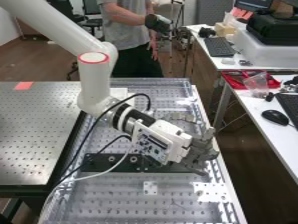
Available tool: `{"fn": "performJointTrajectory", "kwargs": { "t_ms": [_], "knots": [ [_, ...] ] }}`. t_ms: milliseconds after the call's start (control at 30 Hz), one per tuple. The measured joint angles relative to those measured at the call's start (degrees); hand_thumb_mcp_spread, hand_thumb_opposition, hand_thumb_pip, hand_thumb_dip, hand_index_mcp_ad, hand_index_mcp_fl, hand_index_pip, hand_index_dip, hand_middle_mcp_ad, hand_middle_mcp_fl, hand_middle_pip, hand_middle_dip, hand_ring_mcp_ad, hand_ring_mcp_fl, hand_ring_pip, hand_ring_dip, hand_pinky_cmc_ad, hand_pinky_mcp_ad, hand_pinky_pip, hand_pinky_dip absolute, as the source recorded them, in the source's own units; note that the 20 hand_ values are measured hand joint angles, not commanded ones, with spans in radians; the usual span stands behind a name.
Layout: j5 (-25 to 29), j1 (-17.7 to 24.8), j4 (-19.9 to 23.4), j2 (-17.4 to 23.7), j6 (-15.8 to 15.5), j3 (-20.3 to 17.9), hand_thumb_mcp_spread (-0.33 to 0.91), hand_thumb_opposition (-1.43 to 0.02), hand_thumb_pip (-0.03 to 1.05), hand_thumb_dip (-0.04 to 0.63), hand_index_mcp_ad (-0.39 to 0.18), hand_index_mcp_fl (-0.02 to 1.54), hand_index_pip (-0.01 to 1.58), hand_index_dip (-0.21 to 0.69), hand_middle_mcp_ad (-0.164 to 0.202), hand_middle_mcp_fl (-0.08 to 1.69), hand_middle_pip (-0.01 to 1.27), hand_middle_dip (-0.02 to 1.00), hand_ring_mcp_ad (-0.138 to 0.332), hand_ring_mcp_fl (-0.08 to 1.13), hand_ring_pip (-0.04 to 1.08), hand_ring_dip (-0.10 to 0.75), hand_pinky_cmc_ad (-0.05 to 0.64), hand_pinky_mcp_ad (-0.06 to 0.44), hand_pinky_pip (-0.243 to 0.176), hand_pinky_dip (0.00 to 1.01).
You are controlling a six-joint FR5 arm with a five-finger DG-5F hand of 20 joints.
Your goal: Grab the chopstick and place it in the clear container
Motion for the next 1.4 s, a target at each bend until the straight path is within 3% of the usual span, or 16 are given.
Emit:
{"fn": "performJointTrajectory", "kwargs": {
  "t_ms": [1067,1400],
  "knots": [
    [-0.59,-0.81,-0.43,-0.03,-2.41,0.81,0.58,-0.8,0.66,0.278,-0.073,0.07,1.53,0.049,0.063,0.42,1.02,0.73,0.009,0.52,0.2,0.527,0.33,0.183,-0.005,0.18],
    [-0.91,-0.89,-0.66,-0.1,-2.61,0.94,0.58,-0.81,0.66,0.278,-0.073,0.12,1.53,0.047,0.063,0.46,0.94,0.73,0.009,0.52,0.16,0.531,0.34,0.183,0.0,0.18]
  ]
}}
